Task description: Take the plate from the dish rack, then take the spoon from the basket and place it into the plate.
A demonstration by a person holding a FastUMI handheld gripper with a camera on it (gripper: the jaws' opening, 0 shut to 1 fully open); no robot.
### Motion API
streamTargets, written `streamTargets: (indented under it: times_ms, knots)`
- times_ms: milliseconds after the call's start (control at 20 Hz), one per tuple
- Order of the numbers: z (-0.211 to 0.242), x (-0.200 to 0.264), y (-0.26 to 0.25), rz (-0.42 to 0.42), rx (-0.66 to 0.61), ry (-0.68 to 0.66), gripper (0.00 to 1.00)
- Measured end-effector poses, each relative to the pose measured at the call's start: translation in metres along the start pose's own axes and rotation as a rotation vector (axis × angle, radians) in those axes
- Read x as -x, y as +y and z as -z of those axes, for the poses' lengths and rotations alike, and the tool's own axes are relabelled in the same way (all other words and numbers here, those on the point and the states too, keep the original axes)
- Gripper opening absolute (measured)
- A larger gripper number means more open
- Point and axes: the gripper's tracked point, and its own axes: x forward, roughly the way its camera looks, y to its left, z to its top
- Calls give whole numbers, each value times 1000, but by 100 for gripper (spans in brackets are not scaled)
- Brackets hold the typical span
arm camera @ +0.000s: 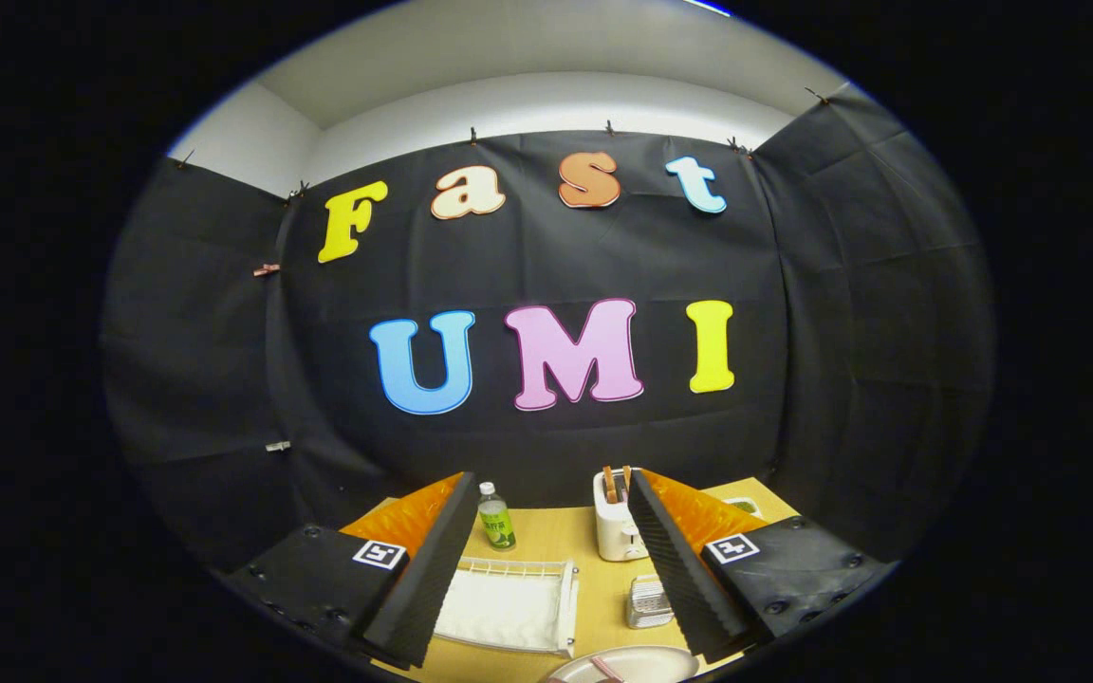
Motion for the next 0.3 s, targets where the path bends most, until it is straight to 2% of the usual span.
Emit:
streamTargets:
  times_ms: [300]
  knots:
    - [14, 12, -3, 83, 44, -1, 98]
